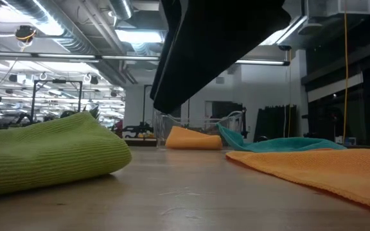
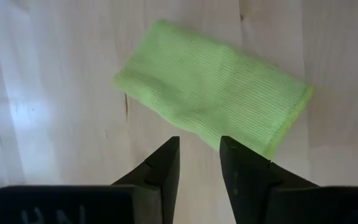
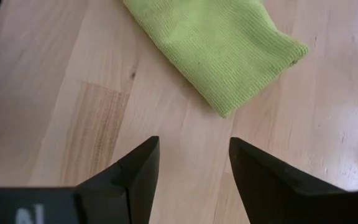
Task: Fold microfiber towels
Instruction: Put the folded green microfiber cloth into the transparent bin
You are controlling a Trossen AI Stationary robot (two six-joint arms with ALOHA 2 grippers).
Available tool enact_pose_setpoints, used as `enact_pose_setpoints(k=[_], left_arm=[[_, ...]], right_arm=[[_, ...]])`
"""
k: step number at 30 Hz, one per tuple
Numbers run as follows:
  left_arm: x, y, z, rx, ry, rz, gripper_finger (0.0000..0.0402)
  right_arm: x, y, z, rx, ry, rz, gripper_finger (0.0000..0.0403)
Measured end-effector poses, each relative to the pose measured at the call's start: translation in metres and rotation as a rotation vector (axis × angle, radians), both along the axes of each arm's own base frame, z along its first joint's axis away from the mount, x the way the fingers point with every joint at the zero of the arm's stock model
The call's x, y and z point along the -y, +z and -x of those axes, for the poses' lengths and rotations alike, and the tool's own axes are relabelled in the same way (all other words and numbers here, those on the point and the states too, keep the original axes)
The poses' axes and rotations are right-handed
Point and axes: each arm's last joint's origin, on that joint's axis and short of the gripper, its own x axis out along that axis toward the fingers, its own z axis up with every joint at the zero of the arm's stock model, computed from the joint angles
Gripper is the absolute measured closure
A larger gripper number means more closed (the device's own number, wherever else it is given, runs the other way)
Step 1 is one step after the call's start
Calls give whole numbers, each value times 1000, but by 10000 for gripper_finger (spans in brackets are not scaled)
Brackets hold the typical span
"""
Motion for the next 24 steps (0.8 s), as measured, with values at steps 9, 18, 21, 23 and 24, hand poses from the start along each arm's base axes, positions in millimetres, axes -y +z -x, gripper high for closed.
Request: enact_pose_setpoints(k=[9,18,21,23,24], left_arm=[[-10,7,-7,-34,114,114,293],[-25,29,-31,135,189,273,293],[-27,30,-39,177,179,285,293],[-28,31,-42,191,159,284,293],[-30,32,-45,200,149,283,293]], right_arm=[[3,12,5,-107,153,87,206],[3,19,17,-186,122,115,206],[2,18,17,-189,121,115,206],[2,17,17,-189,121,116,206],[2,17,18,-190,122,117,206]])
